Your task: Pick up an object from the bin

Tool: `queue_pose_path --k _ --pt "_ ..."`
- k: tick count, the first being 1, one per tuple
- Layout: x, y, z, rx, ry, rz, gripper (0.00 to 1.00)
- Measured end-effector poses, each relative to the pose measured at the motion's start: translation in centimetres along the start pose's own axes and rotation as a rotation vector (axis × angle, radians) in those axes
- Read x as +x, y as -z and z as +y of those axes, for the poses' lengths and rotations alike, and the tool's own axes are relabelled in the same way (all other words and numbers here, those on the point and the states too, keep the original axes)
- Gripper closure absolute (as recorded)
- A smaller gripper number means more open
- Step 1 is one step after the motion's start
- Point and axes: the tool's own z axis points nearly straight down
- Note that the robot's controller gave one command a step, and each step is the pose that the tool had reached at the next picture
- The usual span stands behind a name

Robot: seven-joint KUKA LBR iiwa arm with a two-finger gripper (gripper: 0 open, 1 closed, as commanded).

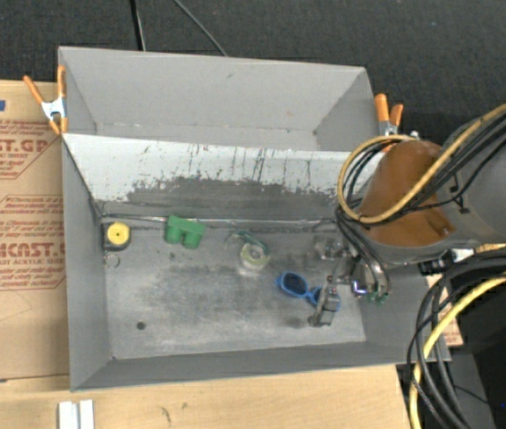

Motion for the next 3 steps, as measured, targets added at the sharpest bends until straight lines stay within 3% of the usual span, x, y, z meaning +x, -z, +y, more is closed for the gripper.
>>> queue_pose_path --k 1,2,3 --pt "1.8 0.3 -0.4 0.001 -0.22 0.002 0.0" --pt "2.1 -3.3 0.1 0.001 -0.34 0.004 0.0" --pt "2.2 -3.3 0.1 0.001 -0.34 0.002 0.0"
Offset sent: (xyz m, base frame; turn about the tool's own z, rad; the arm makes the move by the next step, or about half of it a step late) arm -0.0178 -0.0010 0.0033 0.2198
